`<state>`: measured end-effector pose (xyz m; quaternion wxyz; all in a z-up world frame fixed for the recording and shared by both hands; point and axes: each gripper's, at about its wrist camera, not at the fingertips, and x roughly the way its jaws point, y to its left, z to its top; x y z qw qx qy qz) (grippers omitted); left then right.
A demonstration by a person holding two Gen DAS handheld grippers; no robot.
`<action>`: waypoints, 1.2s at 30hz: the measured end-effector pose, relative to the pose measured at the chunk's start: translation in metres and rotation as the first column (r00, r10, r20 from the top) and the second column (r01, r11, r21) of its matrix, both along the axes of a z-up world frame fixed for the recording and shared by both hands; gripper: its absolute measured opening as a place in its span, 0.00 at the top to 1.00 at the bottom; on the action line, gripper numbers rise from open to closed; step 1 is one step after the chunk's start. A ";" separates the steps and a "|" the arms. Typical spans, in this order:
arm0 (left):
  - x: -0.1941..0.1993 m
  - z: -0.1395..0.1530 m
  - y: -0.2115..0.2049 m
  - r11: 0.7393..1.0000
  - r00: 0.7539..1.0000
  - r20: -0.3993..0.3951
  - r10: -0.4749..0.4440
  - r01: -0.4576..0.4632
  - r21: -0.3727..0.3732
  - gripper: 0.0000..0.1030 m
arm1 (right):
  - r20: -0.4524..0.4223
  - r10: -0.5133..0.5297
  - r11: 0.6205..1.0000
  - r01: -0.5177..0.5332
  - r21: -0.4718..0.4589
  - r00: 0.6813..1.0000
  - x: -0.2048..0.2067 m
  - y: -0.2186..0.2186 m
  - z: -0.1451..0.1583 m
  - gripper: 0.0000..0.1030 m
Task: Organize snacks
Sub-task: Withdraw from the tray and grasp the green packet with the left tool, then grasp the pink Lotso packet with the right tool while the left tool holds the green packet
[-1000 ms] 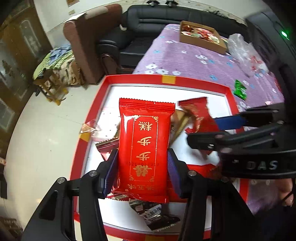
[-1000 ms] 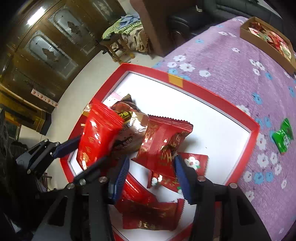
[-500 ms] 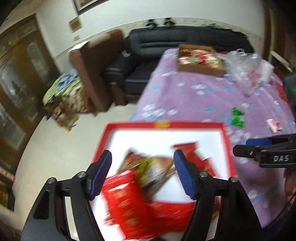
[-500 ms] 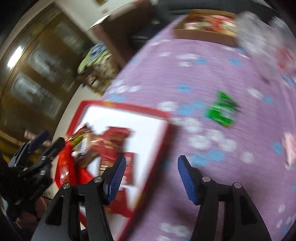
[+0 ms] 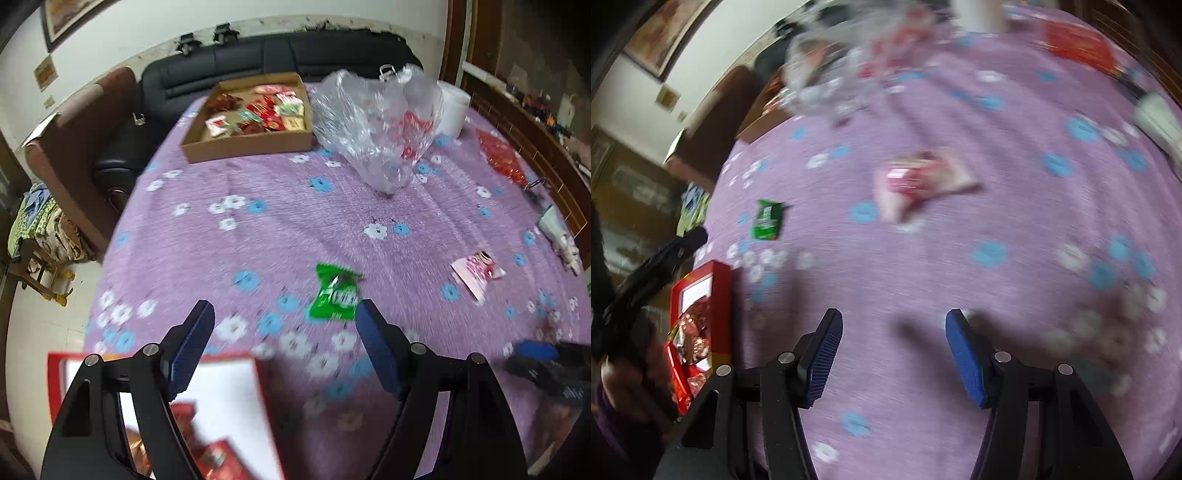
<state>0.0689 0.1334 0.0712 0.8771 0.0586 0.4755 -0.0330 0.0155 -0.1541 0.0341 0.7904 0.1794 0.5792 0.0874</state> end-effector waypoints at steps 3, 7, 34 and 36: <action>0.017 -0.011 -0.018 1.000 0.999 -0.021 -0.025 0.026 0.013 0.24 | -0.009 -0.052 0.999 0.052 -0.007 0.999 -0.015 -0.024 -0.002 0.41; 0.037 -0.034 -0.033 0.999 0.996 -0.081 -0.031 0.034 0.029 0.24 | -0.028 -0.110 0.994 0.110 -0.002 0.994 -0.027 -0.054 -0.008 0.41; -0.061 -0.056 -0.060 0.976 0.970 -0.196 -0.142 0.104 -0.194 0.60 | 0.008 0.030 0.995 -0.029 -0.098 1.000 0.105 0.002 -0.014 0.29; -0.061 -0.056 -0.060 0.976 0.972 -0.193 -0.137 0.099 -0.195 0.60 | 0.025 0.032 0.991 -0.028 -0.127 0.999 0.110 0.010 -0.014 0.23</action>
